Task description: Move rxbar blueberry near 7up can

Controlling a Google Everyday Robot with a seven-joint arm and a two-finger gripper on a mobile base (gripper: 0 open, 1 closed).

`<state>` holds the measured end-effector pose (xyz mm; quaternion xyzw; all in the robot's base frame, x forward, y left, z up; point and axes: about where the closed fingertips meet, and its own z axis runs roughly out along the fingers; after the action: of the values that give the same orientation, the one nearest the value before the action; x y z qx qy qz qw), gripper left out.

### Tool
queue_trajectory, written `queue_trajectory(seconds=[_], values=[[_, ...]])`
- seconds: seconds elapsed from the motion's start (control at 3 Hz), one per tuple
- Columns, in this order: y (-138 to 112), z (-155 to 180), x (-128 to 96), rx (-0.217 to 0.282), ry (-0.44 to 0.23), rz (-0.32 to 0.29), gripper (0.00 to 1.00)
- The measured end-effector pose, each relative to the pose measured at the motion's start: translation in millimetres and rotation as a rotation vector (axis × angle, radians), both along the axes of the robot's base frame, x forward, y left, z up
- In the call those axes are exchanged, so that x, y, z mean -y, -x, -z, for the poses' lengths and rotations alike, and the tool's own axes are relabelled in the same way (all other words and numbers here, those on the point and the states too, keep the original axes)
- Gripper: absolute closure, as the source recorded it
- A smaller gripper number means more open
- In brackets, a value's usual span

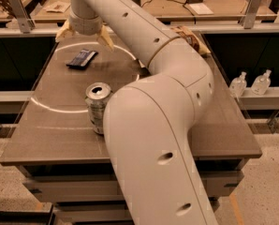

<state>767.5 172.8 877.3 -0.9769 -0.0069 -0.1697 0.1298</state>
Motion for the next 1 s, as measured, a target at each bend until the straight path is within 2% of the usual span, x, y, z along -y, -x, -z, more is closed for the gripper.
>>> queue_trajectory(seconds=[0.33,1.0], values=[[-4.3,9.5,6.3,-0.030,0.004,0.032,0.00],[0.0,21.3,15.4,-0.053,0.037,-0.009,0.00]])
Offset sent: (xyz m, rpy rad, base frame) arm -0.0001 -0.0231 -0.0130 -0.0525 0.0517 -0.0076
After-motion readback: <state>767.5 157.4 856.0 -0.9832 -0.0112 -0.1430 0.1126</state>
